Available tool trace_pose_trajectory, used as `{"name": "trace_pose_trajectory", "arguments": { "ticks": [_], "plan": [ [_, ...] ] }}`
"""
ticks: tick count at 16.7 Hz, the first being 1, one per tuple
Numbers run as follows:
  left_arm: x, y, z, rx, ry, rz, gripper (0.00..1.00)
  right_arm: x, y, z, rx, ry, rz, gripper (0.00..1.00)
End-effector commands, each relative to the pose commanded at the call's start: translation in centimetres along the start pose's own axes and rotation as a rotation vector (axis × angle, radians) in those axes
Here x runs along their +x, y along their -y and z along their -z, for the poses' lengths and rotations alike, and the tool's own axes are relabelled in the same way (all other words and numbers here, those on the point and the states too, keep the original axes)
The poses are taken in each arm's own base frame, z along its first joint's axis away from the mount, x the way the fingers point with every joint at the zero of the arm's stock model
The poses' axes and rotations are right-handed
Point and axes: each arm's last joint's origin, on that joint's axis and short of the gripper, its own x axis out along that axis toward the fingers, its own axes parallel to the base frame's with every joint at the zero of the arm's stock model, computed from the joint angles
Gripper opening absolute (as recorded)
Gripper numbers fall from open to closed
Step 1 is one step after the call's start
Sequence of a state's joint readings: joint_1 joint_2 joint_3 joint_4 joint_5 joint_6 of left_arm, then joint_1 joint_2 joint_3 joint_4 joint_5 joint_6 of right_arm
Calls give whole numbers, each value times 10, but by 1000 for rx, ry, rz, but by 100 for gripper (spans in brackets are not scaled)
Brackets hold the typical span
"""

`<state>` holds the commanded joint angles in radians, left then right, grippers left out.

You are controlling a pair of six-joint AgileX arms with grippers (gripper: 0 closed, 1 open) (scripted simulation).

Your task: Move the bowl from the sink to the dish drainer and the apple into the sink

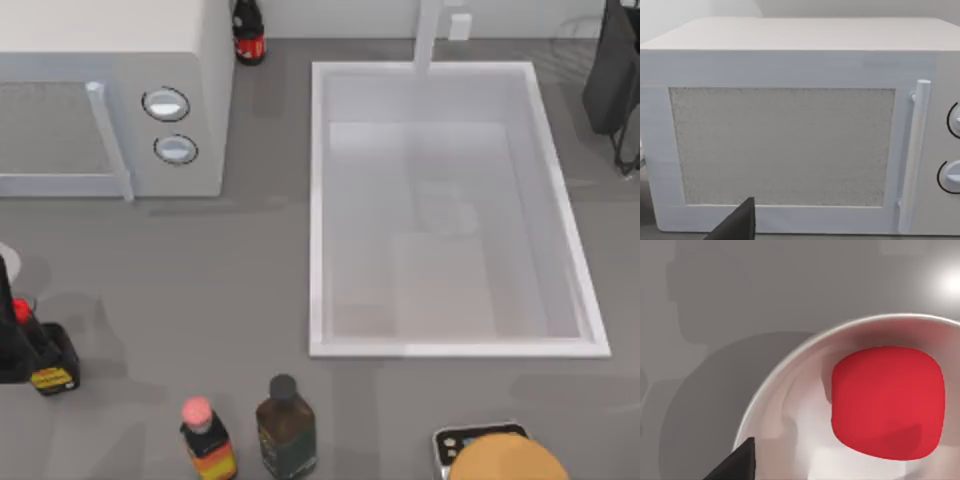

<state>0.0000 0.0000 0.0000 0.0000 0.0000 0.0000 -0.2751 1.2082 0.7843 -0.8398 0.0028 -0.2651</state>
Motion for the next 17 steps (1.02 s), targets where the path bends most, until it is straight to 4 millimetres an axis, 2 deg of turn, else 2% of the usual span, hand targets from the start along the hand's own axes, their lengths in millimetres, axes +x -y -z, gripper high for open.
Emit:
{"name": "trace_pose_trajectory", "arguments": {
  "ticks": [3, 7, 13, 17],
  "plan": [
    [0, 0, 0, 0, 0, 0, 100, 14, 16, -18, 1, -203, -49, 100],
    [0, 0, 0, 0, 0, 0, 100, 19, 28, -32, -1, -294, -82, 100],
    [0, 0, 0, 0, 0, 0, 100, 20, 27, -32, -5, -294, -83, 100],
    [0, 0, 0, 0, 0, 0, 100, 50, 25, -24, -1, -323, -91, 100]
  ]
}}
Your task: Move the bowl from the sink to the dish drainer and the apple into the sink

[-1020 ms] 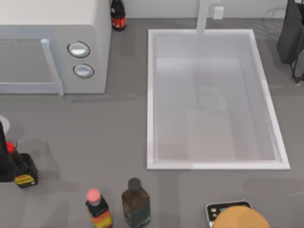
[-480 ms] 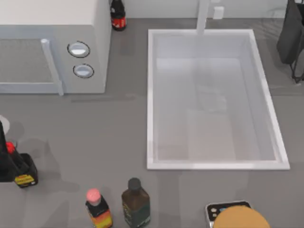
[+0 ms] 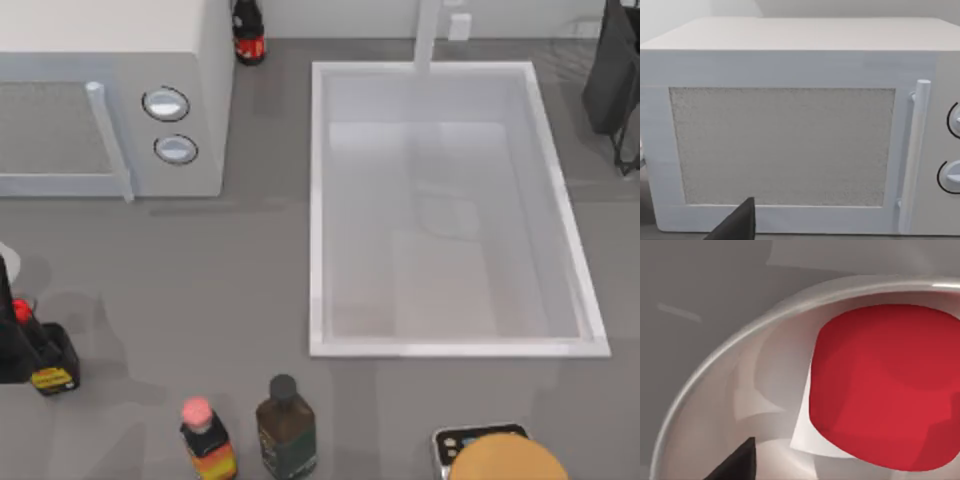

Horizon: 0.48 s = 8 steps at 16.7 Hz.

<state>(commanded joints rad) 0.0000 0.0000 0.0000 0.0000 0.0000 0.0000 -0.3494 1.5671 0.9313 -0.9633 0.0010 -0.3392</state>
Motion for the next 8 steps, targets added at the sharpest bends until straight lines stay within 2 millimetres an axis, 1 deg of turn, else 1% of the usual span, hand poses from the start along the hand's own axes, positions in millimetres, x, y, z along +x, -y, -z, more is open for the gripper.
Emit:
{"name": "trace_pose_trajectory", "arguments": {
  "ticks": [4, 8],
  "plan": [
    [0, 0, 0, 0, 0, 0, 100, 35, 2, -6, -1, 52, 18, 100],
    [0, 0, 0, 0, 0, 0, 100, 70, 1, -2, -1, 37, 12, 100]
  ]
}}
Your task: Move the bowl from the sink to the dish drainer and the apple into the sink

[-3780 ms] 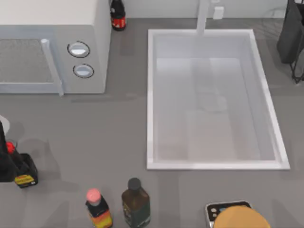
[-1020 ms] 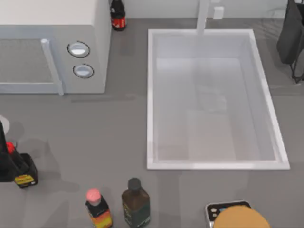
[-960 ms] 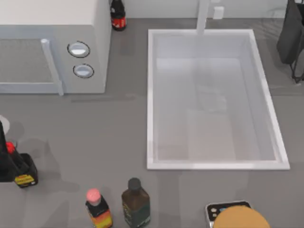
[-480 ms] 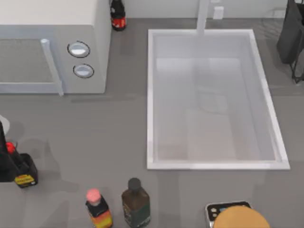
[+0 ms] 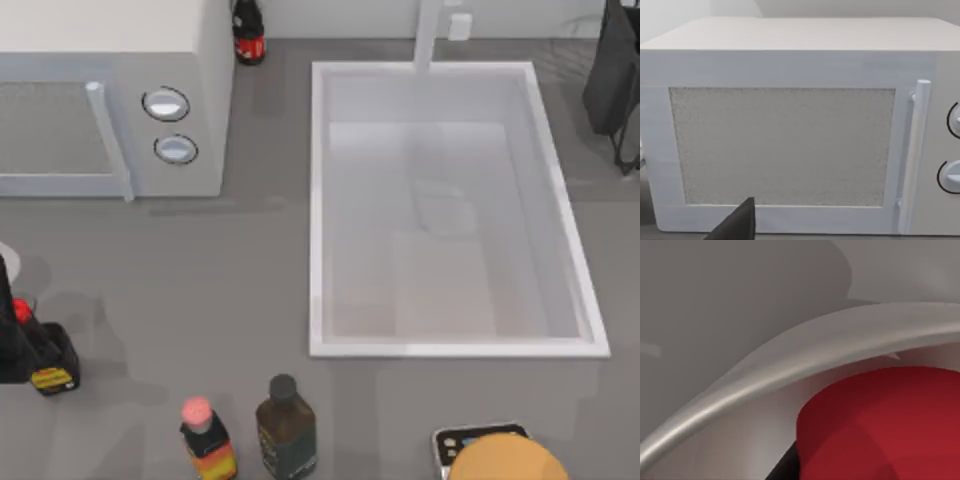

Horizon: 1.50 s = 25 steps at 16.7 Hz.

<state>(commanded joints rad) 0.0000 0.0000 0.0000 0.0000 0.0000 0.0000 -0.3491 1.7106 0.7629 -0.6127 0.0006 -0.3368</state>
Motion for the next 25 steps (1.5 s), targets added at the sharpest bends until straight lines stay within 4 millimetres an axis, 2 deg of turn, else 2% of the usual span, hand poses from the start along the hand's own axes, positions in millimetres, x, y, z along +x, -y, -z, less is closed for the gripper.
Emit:
{"name": "trace_pose_trajectory", "arguments": {
  "ticks": [5, 18, 25],
  "plan": [
    [0, 0, 0, 0, 0, 0, 100, 5, -1, 2, 0, -10, -4, 100],
    [0, 0, 0, 0, 0, 0, 100, 5, -1, 2, 0, -10, -4, 2],
    [0, 0, 0, 0, 0, 0, 100, 5, -1, 2, 0, -10, -4, 0]
  ]
}}
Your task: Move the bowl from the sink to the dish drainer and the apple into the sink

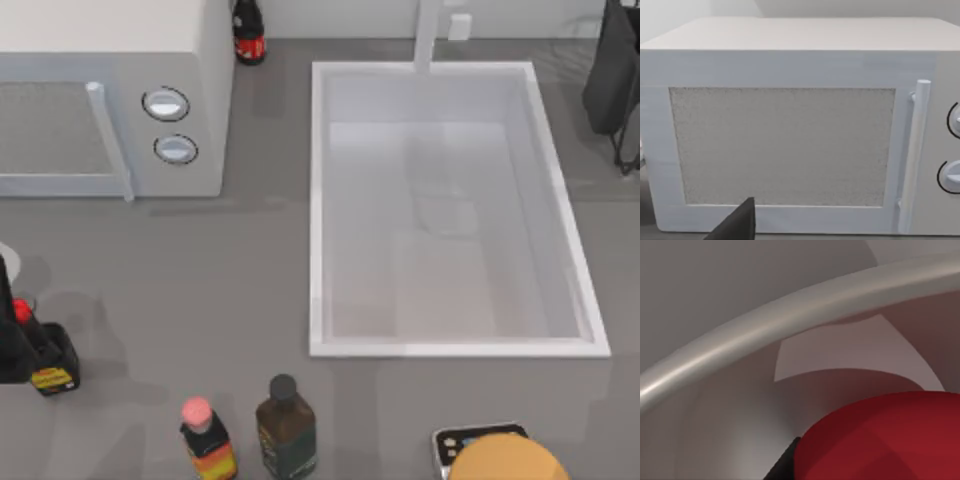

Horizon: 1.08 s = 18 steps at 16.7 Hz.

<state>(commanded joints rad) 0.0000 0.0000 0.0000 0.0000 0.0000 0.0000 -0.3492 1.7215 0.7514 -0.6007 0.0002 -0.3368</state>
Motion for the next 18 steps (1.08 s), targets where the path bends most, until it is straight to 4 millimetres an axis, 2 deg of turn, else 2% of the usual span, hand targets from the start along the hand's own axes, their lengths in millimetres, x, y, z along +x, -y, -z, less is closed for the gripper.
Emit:
{"name": "trace_pose_trajectory", "arguments": {
  "ticks": [1, 2, 5, 14, 15, 18],
  "plan": [
    [0, 0, 0, 0, 0, 0, 100, 0, 0, 0, 0, 0, 0, 0],
    [0, 0, 0, 0, 0, 0, 100, -29, 0, 14, 63, 14, 3, 0],
    [0, 0, 0, 0, 0, 0, 100, -40, 2, 10, 65, 26, 9, 0],
    [0, 0, 0, 0, 0, 0, 100, -121, 0, 13, 64, -1, -1, 0],
    [0, 0, 0, 0, 0, 0, 100, -127, 0, 14, 64, 11, 2, 0],
    [0, 0, 0, 0, 0, 0, 100, -129, 0, 14, 63, 14, 3, 0]
  ]
}}
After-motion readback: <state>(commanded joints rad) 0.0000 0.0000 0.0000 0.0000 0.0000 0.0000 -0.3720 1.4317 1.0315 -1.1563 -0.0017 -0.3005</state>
